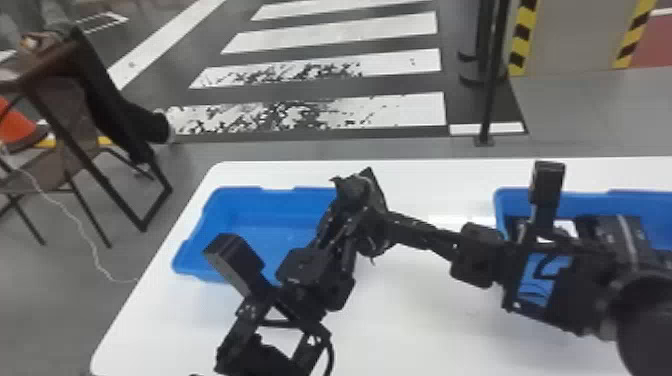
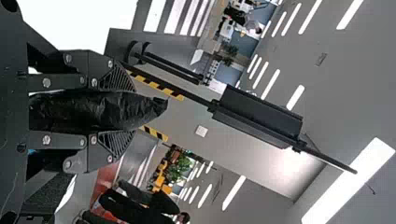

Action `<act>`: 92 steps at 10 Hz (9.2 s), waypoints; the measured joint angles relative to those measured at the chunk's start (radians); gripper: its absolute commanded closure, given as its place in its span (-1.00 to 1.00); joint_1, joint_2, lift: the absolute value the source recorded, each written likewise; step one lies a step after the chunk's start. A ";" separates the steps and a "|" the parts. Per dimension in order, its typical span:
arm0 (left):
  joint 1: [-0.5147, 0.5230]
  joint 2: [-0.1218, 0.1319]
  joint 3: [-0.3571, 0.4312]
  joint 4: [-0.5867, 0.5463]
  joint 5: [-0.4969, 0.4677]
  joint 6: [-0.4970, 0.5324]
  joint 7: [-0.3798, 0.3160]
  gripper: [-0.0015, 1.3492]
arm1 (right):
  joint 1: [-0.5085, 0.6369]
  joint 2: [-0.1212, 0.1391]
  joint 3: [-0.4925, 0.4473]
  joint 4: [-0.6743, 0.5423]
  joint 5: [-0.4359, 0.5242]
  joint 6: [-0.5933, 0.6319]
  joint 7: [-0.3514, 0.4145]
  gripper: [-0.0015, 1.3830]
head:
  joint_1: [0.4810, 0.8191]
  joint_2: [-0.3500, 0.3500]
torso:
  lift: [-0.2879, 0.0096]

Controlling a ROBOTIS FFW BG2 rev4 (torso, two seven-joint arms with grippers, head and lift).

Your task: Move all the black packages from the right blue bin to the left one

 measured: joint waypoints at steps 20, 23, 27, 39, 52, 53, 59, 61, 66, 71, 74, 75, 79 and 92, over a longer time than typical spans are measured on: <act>0.099 -0.044 0.155 0.069 -0.206 -0.257 0.035 -0.71 | 0.264 0.067 -0.456 -0.264 0.540 0.169 -0.412 -0.76 | 0.27 0.20 | -0.01; 0.123 -0.036 0.136 0.021 -0.178 -0.213 0.012 -0.71 | 0.226 0.078 -0.460 -0.231 0.580 0.317 -0.467 -0.77 | 0.27 0.06 | -0.01; 0.116 -0.029 0.124 0.020 -0.179 -0.164 -0.001 -0.71 | 0.164 0.084 -0.432 -0.179 0.614 0.415 -0.507 -0.76 | 0.27 0.00 | -0.01; 0.114 -0.029 0.131 0.021 -0.180 -0.164 -0.015 -0.71 | 0.111 0.075 -0.479 -0.144 0.754 0.596 -0.673 -0.70 | 0.27 -0.36 | -0.01; 0.111 -0.030 0.132 0.031 -0.182 -0.155 -0.018 -0.71 | 0.188 0.084 -0.535 -0.105 0.637 0.317 -0.521 0.68 | 0.27 -0.24 | -0.01; 0.111 -0.029 0.131 0.032 -0.181 -0.156 -0.018 -0.71 | 0.218 0.084 -0.566 -0.149 0.590 0.314 -0.482 0.68 | 0.27 -0.23 | -0.01; 0.086 -0.023 0.090 0.034 -0.140 -0.234 -0.022 -0.71 | 0.265 0.052 -0.567 -0.262 0.188 0.294 -0.133 0.68 | 0.27 0.16 | -0.01; 0.075 -0.022 0.081 0.033 -0.055 -0.222 -0.045 -0.71 | 0.222 0.033 -0.482 -0.195 0.115 0.269 -0.051 0.68 | 0.27 0.32 | -0.01; 0.013 -0.013 0.037 0.030 0.249 -0.054 -0.139 -0.71 | 0.107 -0.003 -0.251 -0.062 0.006 0.202 0.054 0.68 | 0.27 0.45 | -0.01; 0.001 -0.010 0.032 0.029 0.195 -0.029 -0.141 -0.53 | 0.073 -0.008 -0.138 -0.053 -0.036 0.219 0.044 0.68 | 0.27 0.59 | -0.01; 0.001 -0.011 0.046 0.029 0.170 0.020 -0.141 0.31 | 0.054 -0.009 -0.097 -0.052 -0.057 0.223 0.040 0.68 | 0.27 0.66 | -0.01; 0.001 -0.012 0.056 0.014 0.145 0.073 -0.139 0.79 | 0.049 -0.010 -0.093 -0.049 -0.060 0.221 0.038 0.68 | 0.27 0.66 | -0.01; 0.038 -0.017 0.092 -0.072 0.044 0.099 -0.086 0.81 | 0.037 -0.009 -0.092 -0.033 -0.060 0.202 0.037 0.60 | 0.27 0.71 | -0.01; -0.210 -0.026 0.221 0.495 -0.389 -0.447 0.054 -0.74 | 0.139 0.004 -0.332 -0.085 0.202 0.124 -0.112 -0.82 | 0.27 0.71 | -0.01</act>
